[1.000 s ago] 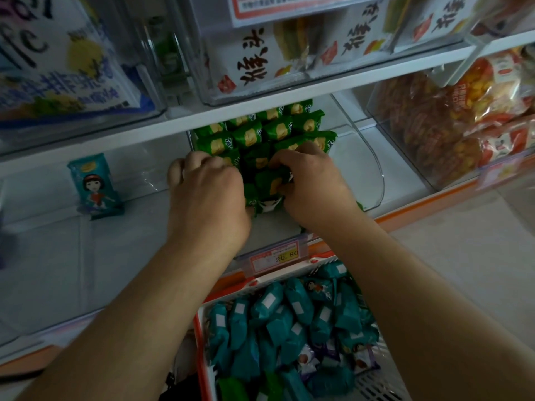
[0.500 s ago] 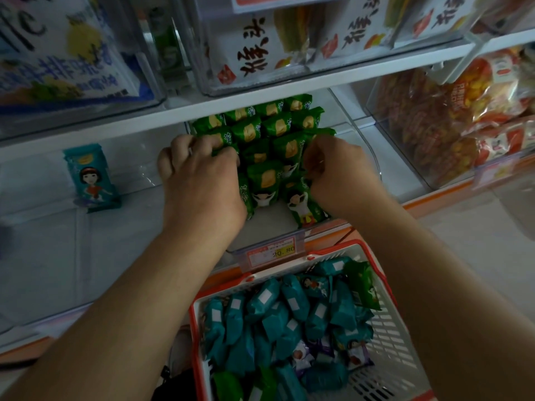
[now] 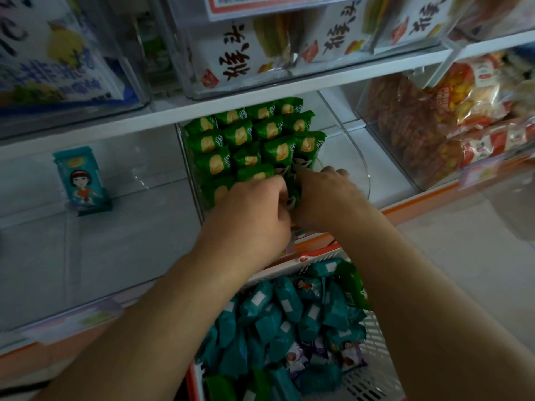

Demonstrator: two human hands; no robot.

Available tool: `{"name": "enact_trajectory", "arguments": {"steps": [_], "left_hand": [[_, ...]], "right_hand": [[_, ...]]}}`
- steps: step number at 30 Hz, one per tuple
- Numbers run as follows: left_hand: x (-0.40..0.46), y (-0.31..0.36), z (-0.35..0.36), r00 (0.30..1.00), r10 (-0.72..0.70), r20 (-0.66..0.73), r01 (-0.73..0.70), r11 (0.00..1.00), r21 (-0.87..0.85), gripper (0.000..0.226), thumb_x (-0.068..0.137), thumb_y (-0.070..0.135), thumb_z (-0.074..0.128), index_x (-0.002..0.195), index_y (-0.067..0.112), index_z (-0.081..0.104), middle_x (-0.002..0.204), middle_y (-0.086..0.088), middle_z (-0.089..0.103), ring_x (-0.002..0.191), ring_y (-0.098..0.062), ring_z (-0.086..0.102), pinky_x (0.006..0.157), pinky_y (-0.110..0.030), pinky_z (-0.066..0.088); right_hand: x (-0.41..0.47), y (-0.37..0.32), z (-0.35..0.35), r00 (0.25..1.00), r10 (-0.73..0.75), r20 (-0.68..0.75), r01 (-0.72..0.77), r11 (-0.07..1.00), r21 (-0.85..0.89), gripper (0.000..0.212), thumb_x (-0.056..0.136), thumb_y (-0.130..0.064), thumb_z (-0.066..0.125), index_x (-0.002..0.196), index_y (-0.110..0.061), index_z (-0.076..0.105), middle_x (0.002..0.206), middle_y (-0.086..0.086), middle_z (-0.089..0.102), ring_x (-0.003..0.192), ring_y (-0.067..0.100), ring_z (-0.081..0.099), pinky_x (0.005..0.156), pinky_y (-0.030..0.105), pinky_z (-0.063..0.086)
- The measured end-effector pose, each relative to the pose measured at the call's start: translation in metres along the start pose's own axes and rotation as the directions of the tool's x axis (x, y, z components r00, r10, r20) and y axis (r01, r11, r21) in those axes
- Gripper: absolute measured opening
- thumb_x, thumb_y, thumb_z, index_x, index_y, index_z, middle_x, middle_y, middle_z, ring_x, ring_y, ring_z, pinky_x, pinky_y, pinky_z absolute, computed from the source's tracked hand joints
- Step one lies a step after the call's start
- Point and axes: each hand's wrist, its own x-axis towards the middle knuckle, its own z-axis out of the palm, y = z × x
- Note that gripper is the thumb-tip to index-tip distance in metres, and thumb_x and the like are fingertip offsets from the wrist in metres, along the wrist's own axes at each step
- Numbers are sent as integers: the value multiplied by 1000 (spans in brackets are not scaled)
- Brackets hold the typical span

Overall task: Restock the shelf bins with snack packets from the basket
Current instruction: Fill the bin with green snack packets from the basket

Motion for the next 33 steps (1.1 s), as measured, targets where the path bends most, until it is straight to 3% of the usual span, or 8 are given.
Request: {"name": "enact_trajectory", "arguments": {"steps": [4, 8, 11, 14, 18, 23, 29, 33], "left_hand": [[8, -10, 17, 960, -102, 262, 125, 990, -71, 29, 104, 31, 48, 130, 41, 58, 109, 6, 71, 86, -14, 66, 76, -35, 59], [17, -17, 30, 910, -66, 410, 183, 950, -253, 35, 104, 35, 43, 133, 49, 57, 117, 7, 71, 90, -14, 66, 78, -34, 56], [22, -13, 32, 889, -48, 455, 182, 949, -256, 29, 108, 33, 42, 126, 42, 62, 104, 7, 70, 82, -11, 62, 66, -27, 46], [26, -11, 32, 858, -54, 510, 253, 910, -329, 30, 109, 32, 44, 127, 39, 67, 121, -2, 72, 112, -23, 66, 93, -34, 51], [32, -13, 32, 870, -65, 489, 283, 877, -388, 26, 107, 19, 47, 109, 31, 69, 106, 0, 69, 98, -24, 59, 80, -33, 44], [32, -14, 34, 885, -135, 446, 323, 867, -379, 37, 106, 14, 44, 137, 24, 62, 80, 8, 55, 47, 2, 49, 43, -11, 33], [31, -3, 26, 947, -254, 198, 315, 857, -409, 18, 100, 21, 54, 110, 24, 68, 89, 0, 67, 70, -14, 60, 56, -27, 45], [32, 16, 14, 860, -337, 384, 492, 347, -799, 24, 105, 32, 55, 103, 14, 71, 108, -19, 76, 97, -34, 75, 89, -50, 60]], "right_hand": [[-4, 1, -9, 998, 16, 61, -14, 999, -30, 56, 94, -45, 64, 141, -19, 48, 121, 14, 57, 121, 34, 49, 89, 45, 48], [-3, -4, -10, 997, 58, 50, -52, 991, -120, 33, 96, -37, 63, 127, -26, 61, 81, 0, 46, 72, 19, 47, 64, 36, 43], [-3, -5, -10, 996, 60, 64, -53, 994, -100, 45, 94, -32, 64, 137, -30, 54, 99, 3, 52, 88, 25, 55, 68, 38, 44], [-5, -2, -12, 998, 63, 20, -62, 998, -32, 56, 90, -31, 68, 143, -31, 47, 108, 5, 51, 96, 28, 62, 70, 39, 50], [-7, 1, -23, 995, 78, -55, -73, 994, 75, 55, 84, -38, 75, 131, -21, 52, 98, 3, 50, 83, 27, 55, 71, 39, 51], [-18, 10, -42, 987, 55, -150, -29, 985, 170, 53, 80, -43, 72, 125, -18, 58, 90, 4, 60, 81, 31, 65, 73, 46, 62], [-21, 20, -59, 946, 197, -256, -53, 876, 480, 29, 87, -26, 47, 85, -8, 69, 77, 16, 69, 61, 32, 66, 56, 49, 58], [-22, 26, -72, 985, 166, 56, -149, 626, 765, 26, 101, -1, 45, 102, -3, 71, 88, 28, 74, 73, 45, 74, 64, 53, 61]]}}
